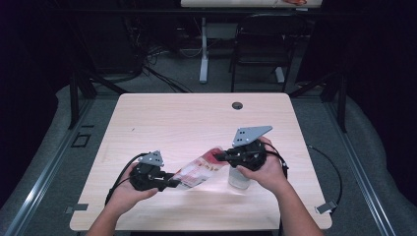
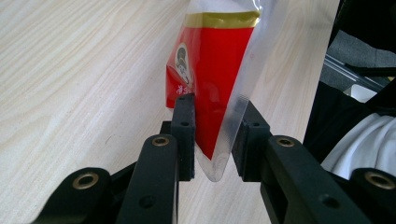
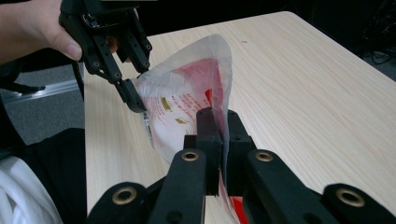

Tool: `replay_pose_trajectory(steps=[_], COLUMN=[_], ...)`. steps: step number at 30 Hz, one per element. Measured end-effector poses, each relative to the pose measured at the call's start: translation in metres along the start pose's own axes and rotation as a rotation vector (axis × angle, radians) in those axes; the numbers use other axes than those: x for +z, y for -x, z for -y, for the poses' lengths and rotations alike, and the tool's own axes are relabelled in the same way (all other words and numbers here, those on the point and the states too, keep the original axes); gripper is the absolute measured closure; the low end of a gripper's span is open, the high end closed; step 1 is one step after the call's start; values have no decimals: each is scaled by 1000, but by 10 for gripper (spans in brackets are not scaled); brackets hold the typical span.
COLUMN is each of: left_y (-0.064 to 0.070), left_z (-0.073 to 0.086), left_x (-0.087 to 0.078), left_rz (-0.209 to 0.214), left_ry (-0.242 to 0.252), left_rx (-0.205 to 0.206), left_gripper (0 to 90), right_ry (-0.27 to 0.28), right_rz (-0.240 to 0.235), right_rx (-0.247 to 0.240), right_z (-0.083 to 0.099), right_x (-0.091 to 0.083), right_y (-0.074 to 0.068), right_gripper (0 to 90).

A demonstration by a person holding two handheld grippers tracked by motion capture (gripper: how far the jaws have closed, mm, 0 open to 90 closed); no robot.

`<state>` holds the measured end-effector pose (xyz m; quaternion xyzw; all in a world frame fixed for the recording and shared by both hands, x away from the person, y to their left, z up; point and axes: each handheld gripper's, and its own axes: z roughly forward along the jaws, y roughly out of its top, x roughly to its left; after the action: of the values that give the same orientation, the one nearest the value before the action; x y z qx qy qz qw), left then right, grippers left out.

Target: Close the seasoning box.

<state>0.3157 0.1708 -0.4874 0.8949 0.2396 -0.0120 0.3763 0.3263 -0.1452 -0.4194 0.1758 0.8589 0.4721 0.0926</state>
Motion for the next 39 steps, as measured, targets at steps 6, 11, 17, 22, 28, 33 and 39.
replay_pose_trajectory(steps=[6,11,17,22,28,33,39], left_y=[1,1,2,1,1,0,-1], left_z=[-3,-5,-6,-6,-7,-7,-6], left_x=[1,0,-6,-8,-9,-9,-12], left_rz=[-7,-17,-21,-18,-23,-28,-27], left_ry=[-15,-21,-22,-22,-20,-22,-20], left_rx=[-4,-5,-1,-5,-6,-15,-18], left_gripper=[735,735,736,737,738,739,741], right_ry=[-4,2,24,25,27,25,15], right_rz=[6,25,21,26,33,35,38], right_rx=[1,0,17,27,35,54,57], right_z=[3,4,6,9,13,17,19], right_x=[-1,-1,-1,0,0,3,5], right_y=[1,1,0,0,2,4,5], right_gripper=[882,881,881,880,872,866,860])
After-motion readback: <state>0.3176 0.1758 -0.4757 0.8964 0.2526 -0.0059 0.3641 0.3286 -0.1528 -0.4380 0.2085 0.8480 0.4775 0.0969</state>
